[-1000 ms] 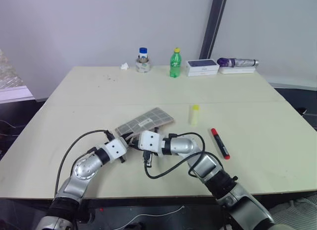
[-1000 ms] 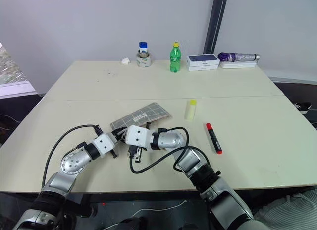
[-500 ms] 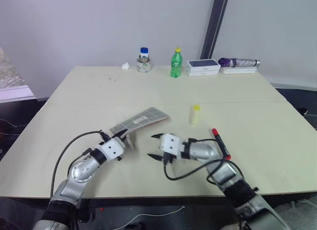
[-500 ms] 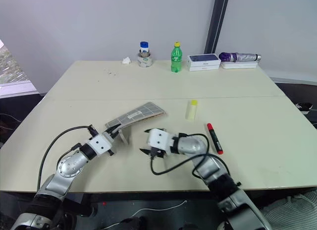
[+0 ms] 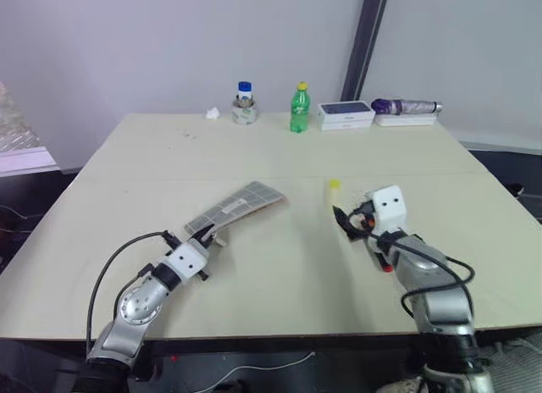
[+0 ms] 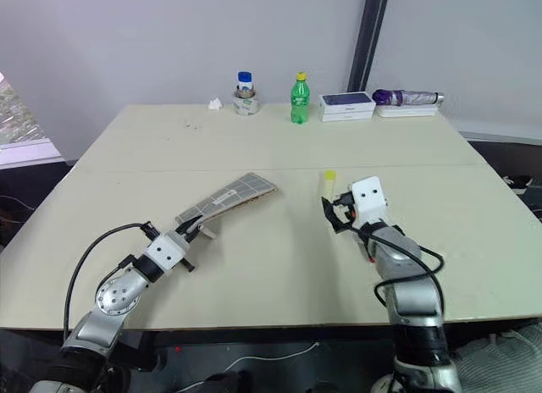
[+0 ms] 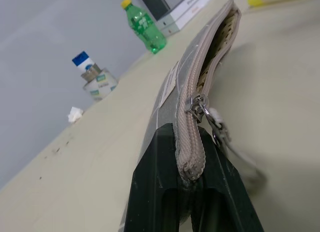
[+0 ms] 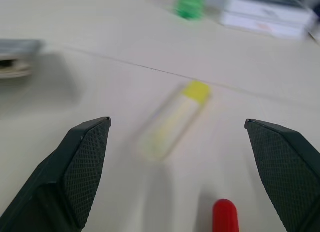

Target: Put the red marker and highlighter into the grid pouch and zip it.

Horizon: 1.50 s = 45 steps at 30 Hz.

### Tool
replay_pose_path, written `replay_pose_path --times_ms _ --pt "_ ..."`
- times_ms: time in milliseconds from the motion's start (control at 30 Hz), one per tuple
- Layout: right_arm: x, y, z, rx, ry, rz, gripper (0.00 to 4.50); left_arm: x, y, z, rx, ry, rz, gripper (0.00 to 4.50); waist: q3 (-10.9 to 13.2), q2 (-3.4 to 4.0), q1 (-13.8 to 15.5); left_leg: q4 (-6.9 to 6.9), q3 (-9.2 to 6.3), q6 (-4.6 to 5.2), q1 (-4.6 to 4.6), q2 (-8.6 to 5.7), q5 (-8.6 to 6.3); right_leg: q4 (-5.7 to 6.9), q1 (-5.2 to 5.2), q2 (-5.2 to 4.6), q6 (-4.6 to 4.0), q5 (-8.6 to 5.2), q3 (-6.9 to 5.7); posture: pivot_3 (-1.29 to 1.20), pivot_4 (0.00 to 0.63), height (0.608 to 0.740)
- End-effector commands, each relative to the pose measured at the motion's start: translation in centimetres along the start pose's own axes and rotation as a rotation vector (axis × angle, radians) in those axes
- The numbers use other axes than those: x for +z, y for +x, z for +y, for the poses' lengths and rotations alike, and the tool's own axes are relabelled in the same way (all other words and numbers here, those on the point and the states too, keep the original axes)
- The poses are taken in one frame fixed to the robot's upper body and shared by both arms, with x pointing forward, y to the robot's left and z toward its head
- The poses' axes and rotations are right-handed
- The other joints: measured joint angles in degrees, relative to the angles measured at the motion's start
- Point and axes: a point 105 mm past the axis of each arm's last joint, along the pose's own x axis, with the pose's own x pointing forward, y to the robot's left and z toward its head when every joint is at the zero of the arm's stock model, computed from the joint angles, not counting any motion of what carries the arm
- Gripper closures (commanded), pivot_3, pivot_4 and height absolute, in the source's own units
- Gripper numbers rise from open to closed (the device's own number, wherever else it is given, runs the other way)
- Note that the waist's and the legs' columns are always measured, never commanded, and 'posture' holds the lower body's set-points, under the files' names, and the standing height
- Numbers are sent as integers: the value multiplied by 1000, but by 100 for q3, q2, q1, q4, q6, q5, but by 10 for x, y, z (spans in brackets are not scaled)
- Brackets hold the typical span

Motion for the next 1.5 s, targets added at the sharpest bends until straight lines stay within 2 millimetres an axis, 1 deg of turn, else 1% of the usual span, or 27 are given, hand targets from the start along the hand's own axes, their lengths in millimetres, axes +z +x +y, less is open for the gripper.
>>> replay_pose_path --times_ms 33,133,267,400,500,667,800,900,933,967,1000,1067,1100,1167,1200,1233,1300,1367,1433,1467,1500 --pt "21 15 -2 -50 6 -39 51 11 6 7 28 14 -40 4500 0 0 10 -3 0 0 -1 0 0 -1 -1 1 0 0 -1 0 150 740" --pt "28 29 -1 -49 -25 -27 51 17 9 5 8 26 -71 4500 0 0 21 -5 3 1 -8 -1 0 -3 -8 0 0 0 1 0 150 740" --pt "14 40 -6 -74 -29 58 51 19 10 11 40 22 -75 4500 0 0 26 -3 3 3 -9 -1 0 -4 -5 -1 0 0 0 0 150 740" --pt "-11 48 6 -53 15 177 51 16 10 6 19 23 -71 4500 0 0 8 -4 4 3 -9 -1 0 -4 -7 -1 0 0 1 0 150 740" --pt "-16 50 7 -73 41 190 51 15 7 3 19 20 -68 4500 1 1 -2 -6 5 3 -10 -1 0 -2 -12 1 0 0 1 0 150 740" --pt "-27 54 1 -139 50 228 51 16 3 -1 18 21 -67 4500 0 1 -5 -5 9 3 -16 0 1 5 -24 1 0 0 7 0 150 740" --pt "-32 59 6 -137 78 242 51 17 1 -1 13 36 -67 4500 0 0 1 -1 9 3 -16 1 1 7 -21 1 0 0 7 0 150 740" --pt "-34 61 6 -132 78 241 819 17 0 1 16 45 -64 4500 -1 1 0 1 8 3 -16 1 1 9 -21 1 0 0 7 0 150 740" --pt "-34 61 7 -128 74 236 1254 17 0 1 16 46 -64 4500 0 1 5 1 8 3 -16 1 1 10 -22 1 0 0 7 0 150 740" --pt "-33 62 6 -126 66 232 1856 17 0 2 17 46 -64 4500 -1 1 13 0 8 3 -16 1 1 11 -23 1 0 0 7 0 150 740" --pt "-31 62 7 -121 62 224 2305 17 1 2 19 44 -64 4500 -1 1 15 0 8 3 -16 1 1 10 -23 1 0 0 7 0 150 740" --pt "-26 62 6 -108 45 201 3420 18 2 3 17 45 -64 4500 -1 1 16 0 8 3 -16 1 1 10 -23 -1 0 0 7 0 150 740" --pt "-21 62 7 -94 46 182 3653 18 3 3 15 46 -64 4500 0 1 15 0 8 3 -17 1 1 10 -23 -1 0 0 7 0 150 740" --pt "-6 60 14 -13 17 107 3636 17 4 4 20 34 -59 4500 0 1 11 -1 8 3 -17 1 1 10 -24 0 0 0 7 0 150 740" --pt "6 57 21 58 -22 37 3636 17 6 3 17 25 -60 4500 0 2 12 -1 8 3 -19 1 1 10 -26 0 0 0 7 0 150 740" --pt "15 52 29 136 -50 -17 3636 18 7 2 12 12 -63 4500 0 2 15 -1 8 3 -23 1 1 10 -31 0 0 0 7 0 150 740" --pt "27 31 50 343 -116 -114 3636 19 9 -1 -21 -29 -68 4500 0 2 6 2 8 4 -49 -2 1 10 -54 0 0 0 8 0 150 740" --pt "34 13 53 435 -123 -170 3636 21 10 -2 -58 -73 -70 4500 0 1 9 6 7 4 -62 -1 1 10 -66 2 0 0 5 0 150 740" --pt "37 -3 54 511 -131 -190 3636 20 11 1 -70 -111 -65 4500 0 1 11 8 6 4 -73 0 1 9 -72 2 0 0 2 0 150 740" --pt "33 -17 57 586 -152 -185 3636 20 12 3 -73 -140 -64 4500 0 1 20 9 5 4 -74 0 1 8 -71 2 0 0 1 0 150 740" --pt "30 -27 60 640 -169 -178 3636 20 12 5 -76 -161 -64 4500 0 1 35 13 3 4 -74 1 1 8 -69 2 0 0 -1 0 150 740"
